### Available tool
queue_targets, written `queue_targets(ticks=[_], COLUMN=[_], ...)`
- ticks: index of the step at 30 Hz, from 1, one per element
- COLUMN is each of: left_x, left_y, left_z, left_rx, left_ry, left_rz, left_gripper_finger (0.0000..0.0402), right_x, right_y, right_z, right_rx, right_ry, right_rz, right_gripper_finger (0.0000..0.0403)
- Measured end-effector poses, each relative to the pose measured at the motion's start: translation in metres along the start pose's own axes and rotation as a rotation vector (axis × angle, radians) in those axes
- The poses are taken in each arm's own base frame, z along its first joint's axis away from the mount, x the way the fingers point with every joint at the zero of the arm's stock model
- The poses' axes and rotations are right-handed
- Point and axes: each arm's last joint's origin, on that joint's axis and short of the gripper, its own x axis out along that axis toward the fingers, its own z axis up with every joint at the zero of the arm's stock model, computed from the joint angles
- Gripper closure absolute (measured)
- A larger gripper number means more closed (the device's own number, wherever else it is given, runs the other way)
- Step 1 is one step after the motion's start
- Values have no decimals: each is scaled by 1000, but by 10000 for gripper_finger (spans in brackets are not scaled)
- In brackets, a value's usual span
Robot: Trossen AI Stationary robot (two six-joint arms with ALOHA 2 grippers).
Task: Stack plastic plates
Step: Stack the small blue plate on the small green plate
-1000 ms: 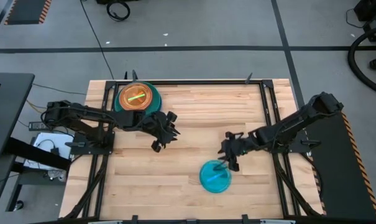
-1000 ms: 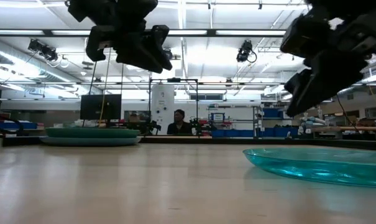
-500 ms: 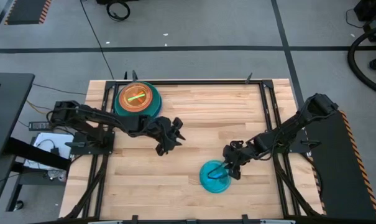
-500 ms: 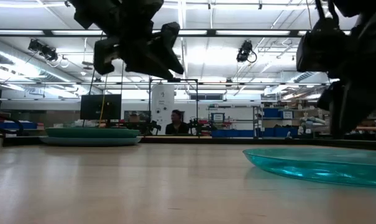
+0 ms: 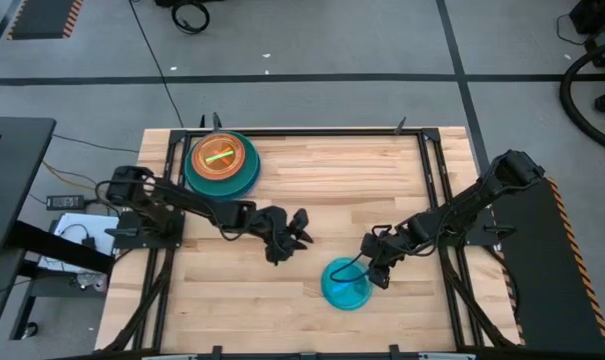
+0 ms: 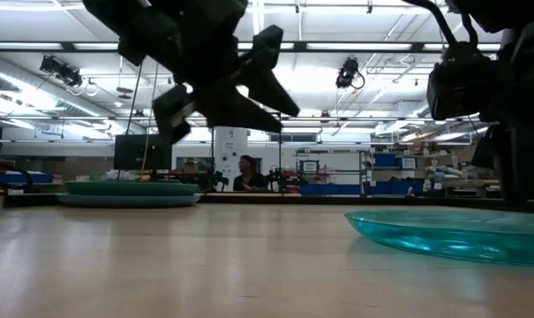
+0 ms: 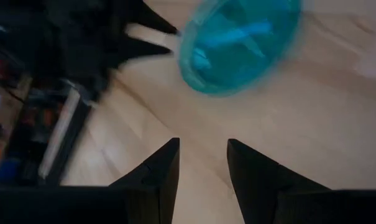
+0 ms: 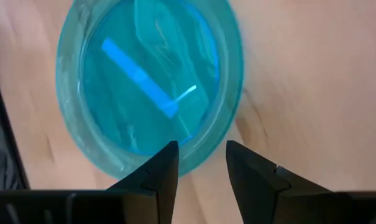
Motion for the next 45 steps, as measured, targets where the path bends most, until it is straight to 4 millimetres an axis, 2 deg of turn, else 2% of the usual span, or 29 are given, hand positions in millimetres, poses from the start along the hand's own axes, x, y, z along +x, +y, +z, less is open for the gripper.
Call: queue_targets(ticks=[5, 12, 19, 28, 37, 45], left_x=[13, 31, 50, 49, 49, 59], left_y=[-12, -35, -44, -52, -56, -53], left_z=[8, 32, 58, 86, 91, 81], left_rx=[15, -38, -77, -32, -24, -1], left_ry=[-37, -23, 29, -2, -21, -23], left_rz=[0, -20, -106, -146, -145, -118], left_gripper_finger=[260, 260, 260, 260, 260, 260], right_x=[-1, -9, -29, -47, -43, -42], right_y=[-2, -5, 3, 9, 22, 30], right_z=[1, 1, -8, -12, -21, -20], right_rx=[-34, -4, 32, 67, 94, 28], right_ry=[45, 58, -68, -281, -446, -633], right_rz=[26, 19, -4, -29, -47, -82], right_gripper_finger=[258, 258, 258, 258, 258, 258])
